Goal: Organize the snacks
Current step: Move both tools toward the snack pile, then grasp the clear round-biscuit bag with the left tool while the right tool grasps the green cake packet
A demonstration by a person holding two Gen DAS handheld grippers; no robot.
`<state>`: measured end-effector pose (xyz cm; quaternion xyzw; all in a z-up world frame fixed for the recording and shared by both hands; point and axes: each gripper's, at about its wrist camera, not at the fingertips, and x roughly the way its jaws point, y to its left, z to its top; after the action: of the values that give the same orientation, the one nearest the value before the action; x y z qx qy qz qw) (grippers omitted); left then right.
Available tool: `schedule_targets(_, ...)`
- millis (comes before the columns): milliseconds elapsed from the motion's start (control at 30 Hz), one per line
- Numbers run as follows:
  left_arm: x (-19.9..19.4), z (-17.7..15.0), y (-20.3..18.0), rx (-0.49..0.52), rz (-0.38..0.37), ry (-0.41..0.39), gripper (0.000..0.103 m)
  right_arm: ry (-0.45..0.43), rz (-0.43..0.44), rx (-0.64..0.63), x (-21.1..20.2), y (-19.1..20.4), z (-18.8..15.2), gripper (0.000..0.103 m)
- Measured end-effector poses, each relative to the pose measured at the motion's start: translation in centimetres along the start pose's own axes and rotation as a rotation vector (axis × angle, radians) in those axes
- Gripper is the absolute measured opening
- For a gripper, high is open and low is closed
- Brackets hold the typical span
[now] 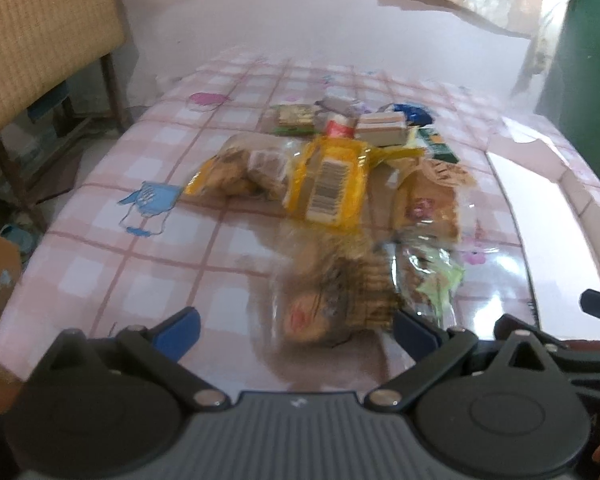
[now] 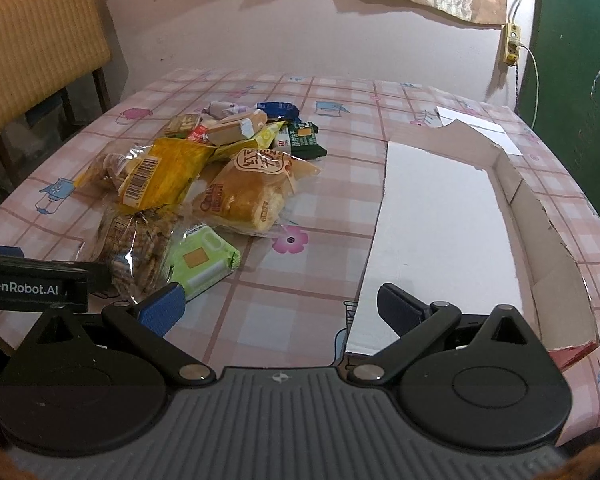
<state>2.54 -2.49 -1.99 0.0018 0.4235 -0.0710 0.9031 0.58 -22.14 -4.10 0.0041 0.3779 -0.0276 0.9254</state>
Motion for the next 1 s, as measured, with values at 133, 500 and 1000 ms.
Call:
schedule_targets(133,0.8,0.3,-0.6,0.025,-0.027,-0.013,0.103,-0.002,-0.005,0.023,0.0,-0.5,0.0,0.103)
schedule_targets(500,1.3,1.5,2.7,0.051,0.020,-0.086,0.102,-0.011,-0.008,0.012,-0.1,-0.6,0.0,0.103)
schedule_targets(1000,1.9,0.9,-0.2,0.837,-0.248,-0.257,0.102,-0.034,0.156,-0.214,0.9,0.4,1.5,0.103)
